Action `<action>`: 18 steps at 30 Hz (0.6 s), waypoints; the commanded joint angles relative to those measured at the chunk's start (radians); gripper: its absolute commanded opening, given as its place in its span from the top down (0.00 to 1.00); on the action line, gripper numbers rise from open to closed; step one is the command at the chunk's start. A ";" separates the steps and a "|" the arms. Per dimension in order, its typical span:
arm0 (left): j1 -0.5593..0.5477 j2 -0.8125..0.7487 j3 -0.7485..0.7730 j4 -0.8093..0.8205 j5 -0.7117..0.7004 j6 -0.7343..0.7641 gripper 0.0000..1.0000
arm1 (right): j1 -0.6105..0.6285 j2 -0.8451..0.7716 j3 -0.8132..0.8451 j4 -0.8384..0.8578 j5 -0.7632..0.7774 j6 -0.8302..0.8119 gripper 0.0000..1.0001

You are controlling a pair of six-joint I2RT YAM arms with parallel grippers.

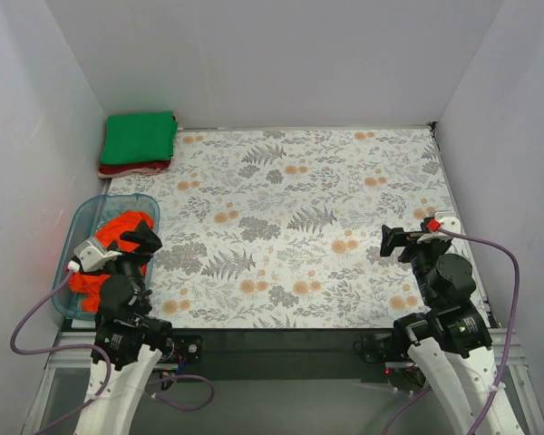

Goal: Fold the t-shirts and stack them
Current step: Grab the tshirt from the pile

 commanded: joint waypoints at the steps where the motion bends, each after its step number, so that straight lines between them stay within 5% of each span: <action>1: 0.004 0.024 0.009 0.011 -0.017 0.008 0.02 | -0.003 -0.024 -0.004 0.059 -0.022 -0.008 0.02; 8: 0.004 0.208 0.123 -0.058 -0.005 -0.123 0.05 | 0.014 -0.047 -0.015 0.064 -0.022 -0.008 0.02; 13: 0.004 0.547 0.308 -0.265 -0.062 -0.317 0.04 | 0.032 -0.048 -0.015 0.064 -0.025 -0.006 0.02; 18: 0.036 0.917 0.428 -0.399 -0.013 -0.340 0.04 | 0.049 -0.074 -0.027 0.070 -0.014 -0.008 0.02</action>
